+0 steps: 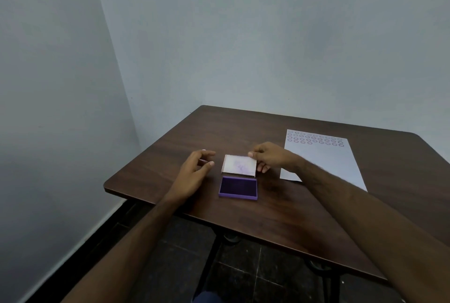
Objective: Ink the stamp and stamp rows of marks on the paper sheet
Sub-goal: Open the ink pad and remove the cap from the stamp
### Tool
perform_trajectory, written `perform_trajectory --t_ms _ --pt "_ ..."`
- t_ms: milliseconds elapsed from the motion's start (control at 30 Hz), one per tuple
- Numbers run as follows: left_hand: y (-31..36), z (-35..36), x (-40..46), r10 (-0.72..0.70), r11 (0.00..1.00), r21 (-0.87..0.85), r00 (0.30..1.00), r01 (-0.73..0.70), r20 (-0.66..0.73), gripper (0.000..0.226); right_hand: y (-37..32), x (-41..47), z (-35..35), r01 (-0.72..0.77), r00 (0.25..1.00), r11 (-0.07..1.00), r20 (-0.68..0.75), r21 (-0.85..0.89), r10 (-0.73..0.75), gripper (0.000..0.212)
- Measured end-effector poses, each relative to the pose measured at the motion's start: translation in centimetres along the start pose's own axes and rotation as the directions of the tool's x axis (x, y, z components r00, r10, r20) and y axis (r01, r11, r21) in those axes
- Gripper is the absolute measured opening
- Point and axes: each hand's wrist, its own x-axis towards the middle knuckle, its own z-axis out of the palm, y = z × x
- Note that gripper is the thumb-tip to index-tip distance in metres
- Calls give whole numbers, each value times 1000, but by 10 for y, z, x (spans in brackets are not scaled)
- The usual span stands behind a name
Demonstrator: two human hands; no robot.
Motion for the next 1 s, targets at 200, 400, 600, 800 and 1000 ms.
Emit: perform_trajectory --t_ms 200,400,600,800,1000 --pt "-13 -10 10 -70 993 72 967 91 -245 23 -2 -1 -3 27 996 951 -67 -307 -50 29" --pt "-34 -28 39 -219 864 428 963 266 -156 49 -28 7 7 164 949 833 -145 -528 -279 25" --pt "-43 -17 46 -159 772 599 978 210 -138 48 -75 38 53 293 915 850 -129 -437 -382 25" --pt "-46 -17 46 -107 778 609 987 156 -116 38 -83 54 81 279 913 764 -87 -582 -399 21" --pt "-47 -14 45 -53 791 608 998 70 -46 39 -75 53 80 288 929 884 -116 -367 -351 19"
